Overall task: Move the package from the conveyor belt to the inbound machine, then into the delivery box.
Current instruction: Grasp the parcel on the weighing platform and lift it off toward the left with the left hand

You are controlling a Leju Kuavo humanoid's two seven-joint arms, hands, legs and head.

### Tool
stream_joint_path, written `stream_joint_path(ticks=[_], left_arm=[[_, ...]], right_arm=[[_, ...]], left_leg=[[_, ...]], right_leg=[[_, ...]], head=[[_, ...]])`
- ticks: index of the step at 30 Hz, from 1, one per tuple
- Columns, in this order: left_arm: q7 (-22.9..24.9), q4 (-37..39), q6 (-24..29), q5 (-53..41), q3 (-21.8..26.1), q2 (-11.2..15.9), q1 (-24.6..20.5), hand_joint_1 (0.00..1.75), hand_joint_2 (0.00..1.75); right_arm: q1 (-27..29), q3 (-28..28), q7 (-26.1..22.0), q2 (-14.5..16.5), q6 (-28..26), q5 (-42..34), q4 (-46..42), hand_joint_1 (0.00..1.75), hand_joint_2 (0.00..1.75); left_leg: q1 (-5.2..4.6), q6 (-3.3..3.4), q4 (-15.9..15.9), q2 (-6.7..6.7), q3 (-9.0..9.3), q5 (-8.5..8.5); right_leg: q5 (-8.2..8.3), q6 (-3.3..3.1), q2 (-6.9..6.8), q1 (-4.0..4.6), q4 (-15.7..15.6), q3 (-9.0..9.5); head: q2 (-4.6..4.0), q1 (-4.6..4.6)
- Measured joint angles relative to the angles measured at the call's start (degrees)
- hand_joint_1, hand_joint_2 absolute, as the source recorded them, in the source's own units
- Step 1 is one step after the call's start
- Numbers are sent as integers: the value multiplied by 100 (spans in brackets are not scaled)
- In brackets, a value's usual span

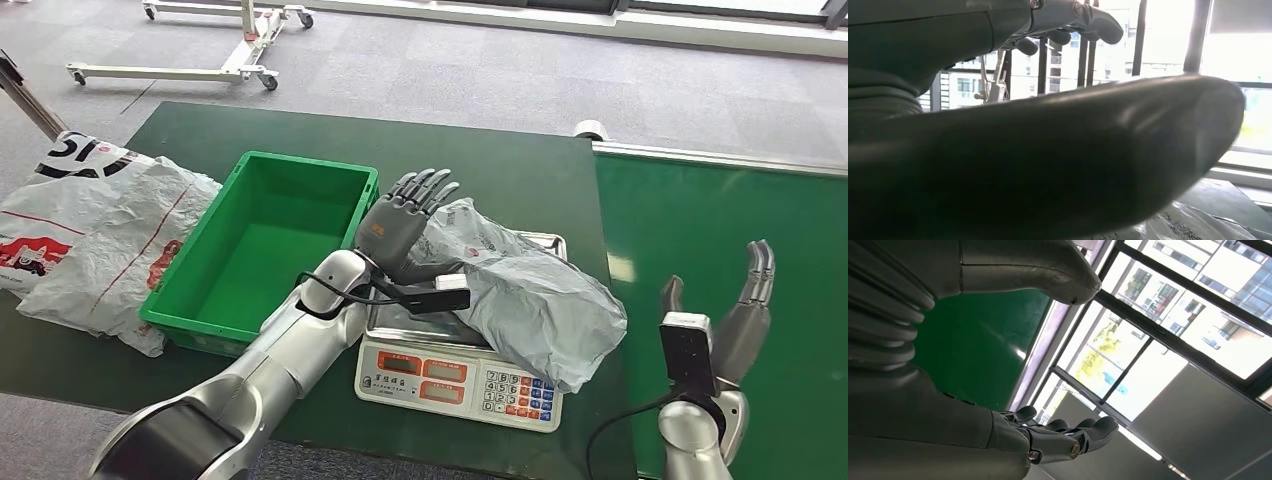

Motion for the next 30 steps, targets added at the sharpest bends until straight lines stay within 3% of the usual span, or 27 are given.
stream_joint_path(ticks=[12, 19, 30], left_arm=[[-52, 324, -225, -72, -234, -265, -246, 0, 0], [-204, 405, -776, 329, -257, -443, -481, 0, 0], [-204, 468, -819, 395, -257, -545, -564, 0, 0]], right_arm=[[-99, 162, -104, 125, -20, -123, 384, 0, 175], [-127, 164, -169, 233, -35, -215, 573, 0, 175], [-152, 164, -197, 299, -17, -226, 660, 0, 175]], left_leg=[[0, 0, 0, 0, 0, 0], [0, 0, 0, 0, 0, 0], [0, 0, 0, 0, 0, 0]], right_leg=[[0, 0, 0, 0, 1, 0], [0, 0, 0, 0, 1, 0], [0, 0, 0, 0, 1, 0]], head=[[0, 0], [0, 0], [0, -1]])
